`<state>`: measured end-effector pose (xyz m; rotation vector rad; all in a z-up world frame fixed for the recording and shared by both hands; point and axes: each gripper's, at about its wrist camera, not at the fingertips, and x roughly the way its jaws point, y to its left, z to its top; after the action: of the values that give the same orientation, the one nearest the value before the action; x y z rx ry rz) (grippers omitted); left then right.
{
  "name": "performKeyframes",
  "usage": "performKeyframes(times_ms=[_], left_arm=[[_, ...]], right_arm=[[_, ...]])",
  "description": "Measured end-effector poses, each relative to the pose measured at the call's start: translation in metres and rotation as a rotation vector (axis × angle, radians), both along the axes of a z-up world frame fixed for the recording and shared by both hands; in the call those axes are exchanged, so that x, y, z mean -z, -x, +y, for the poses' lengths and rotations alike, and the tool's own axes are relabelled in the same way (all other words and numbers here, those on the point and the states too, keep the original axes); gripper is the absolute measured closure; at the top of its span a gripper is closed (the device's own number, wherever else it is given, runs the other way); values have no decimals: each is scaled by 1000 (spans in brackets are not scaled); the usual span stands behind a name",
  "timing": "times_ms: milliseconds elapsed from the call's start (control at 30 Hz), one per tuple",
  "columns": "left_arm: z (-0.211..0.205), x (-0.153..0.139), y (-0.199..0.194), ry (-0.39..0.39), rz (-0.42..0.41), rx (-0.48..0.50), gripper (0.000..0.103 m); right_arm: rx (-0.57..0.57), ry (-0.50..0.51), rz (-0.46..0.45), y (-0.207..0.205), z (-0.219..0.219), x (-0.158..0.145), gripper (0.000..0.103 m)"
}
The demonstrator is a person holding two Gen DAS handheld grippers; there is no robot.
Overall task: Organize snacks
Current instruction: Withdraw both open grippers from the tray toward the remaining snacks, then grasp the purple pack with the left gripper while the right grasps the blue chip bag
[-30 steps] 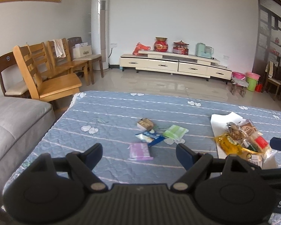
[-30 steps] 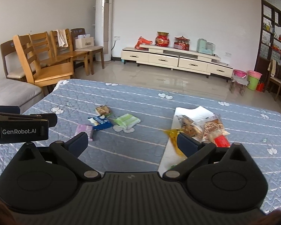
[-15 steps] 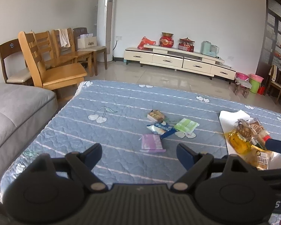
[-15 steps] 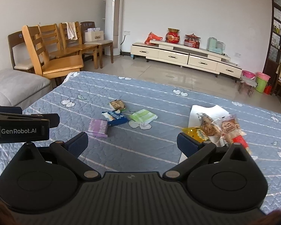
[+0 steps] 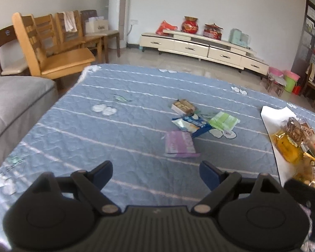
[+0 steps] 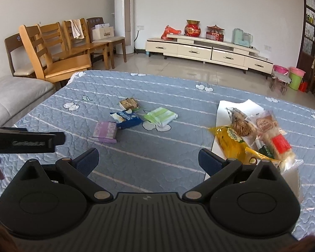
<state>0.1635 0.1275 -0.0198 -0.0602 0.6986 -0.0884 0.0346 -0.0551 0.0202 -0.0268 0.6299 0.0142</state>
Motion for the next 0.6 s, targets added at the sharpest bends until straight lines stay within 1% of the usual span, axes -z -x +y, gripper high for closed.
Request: performKeyframes(times_ms=[100,233,367,433,467,533,600], left_arm=[[-13,10,-24,-23,24,11,13],[-27,23,-54,-15,55,12,13],[-41,39,-78,-48,78,25,15],[-43,48,-88,-40,103,26,25],[-44,51,-92,-35,113,26,28],[-44,59,-97,-39,124,29,42],[-45,60,-97,-62,100,37,45]], right_arm=[[11,5,10,-6,-5,6,0],[29,-6,27,-17,-14,13,0],[38,-12,42,-27,-20,20,0],[36,-13,49,-34,-21,23,0],[35,-13,52,-37,-21,24,0],[33,-10,57,-44,-20,27,0],[25,-11,61,-50,-17,29,0]])
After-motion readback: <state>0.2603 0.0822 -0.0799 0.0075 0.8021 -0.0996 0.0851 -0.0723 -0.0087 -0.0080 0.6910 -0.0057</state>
